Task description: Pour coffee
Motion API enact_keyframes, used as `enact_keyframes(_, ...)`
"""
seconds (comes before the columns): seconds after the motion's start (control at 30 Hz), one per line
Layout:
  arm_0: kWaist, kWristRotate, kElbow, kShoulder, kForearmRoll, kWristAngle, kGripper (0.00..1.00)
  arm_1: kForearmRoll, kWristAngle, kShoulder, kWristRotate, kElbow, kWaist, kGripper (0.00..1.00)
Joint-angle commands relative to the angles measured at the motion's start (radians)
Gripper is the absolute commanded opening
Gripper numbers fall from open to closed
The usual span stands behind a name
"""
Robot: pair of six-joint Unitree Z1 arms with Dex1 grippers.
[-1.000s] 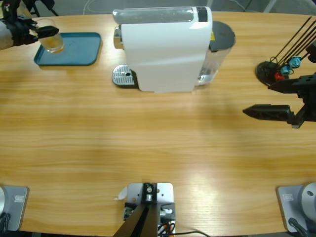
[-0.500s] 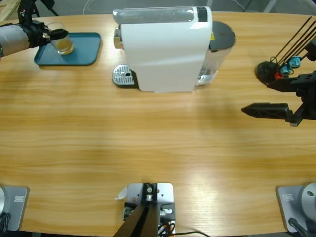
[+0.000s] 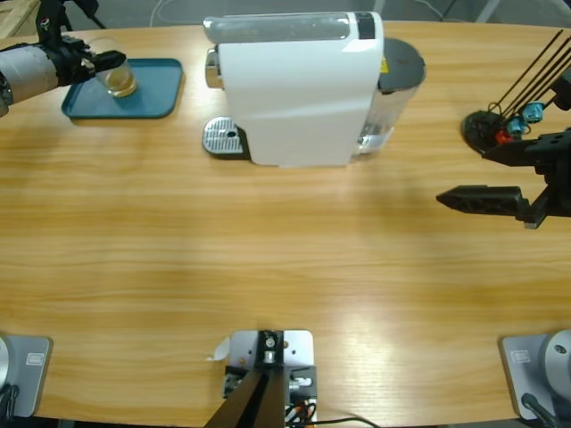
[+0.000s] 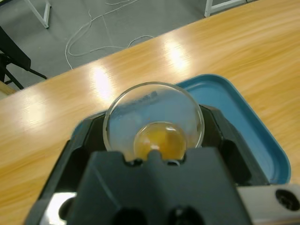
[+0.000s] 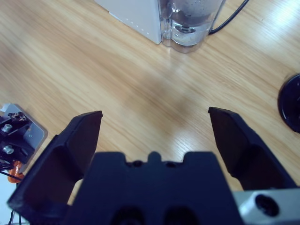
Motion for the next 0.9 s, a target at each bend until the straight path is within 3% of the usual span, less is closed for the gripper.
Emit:
enact_keyframes(0.03,0.008,-0.022,0.082,-0.016,-0.021,-0.023,0.996,-0.005,-0.009,0.005,0.002,0.030,-0.006,1.000)
enact_keyframes(0.4,0.020,-0.052,0.119,-0.289,-0.028,-0.021,0.996,-0.009,-0.012,-0.015,0.003,0.038,-0.006,1.000)
enact_keyframes(0.5,0.007,-0.081,0.132,-0.445,0.115,0.007,0.996,-0.012,-0.023,-0.027,0.006,0.043,-0.006,1.000)
enact_keyframes(0.77,-0.133,-0.145,0.098,-0.895,0.706,0.000,0.996,0.016,-0.052,-0.098,0.007,0.033,0.009,1.000)
enact_keyframes(0.9,-0.178,-0.293,0.139,-1.046,0.868,-0.005,0.996,0.071,-0.061,-0.131,0.008,-0.003,0.009,1.000)
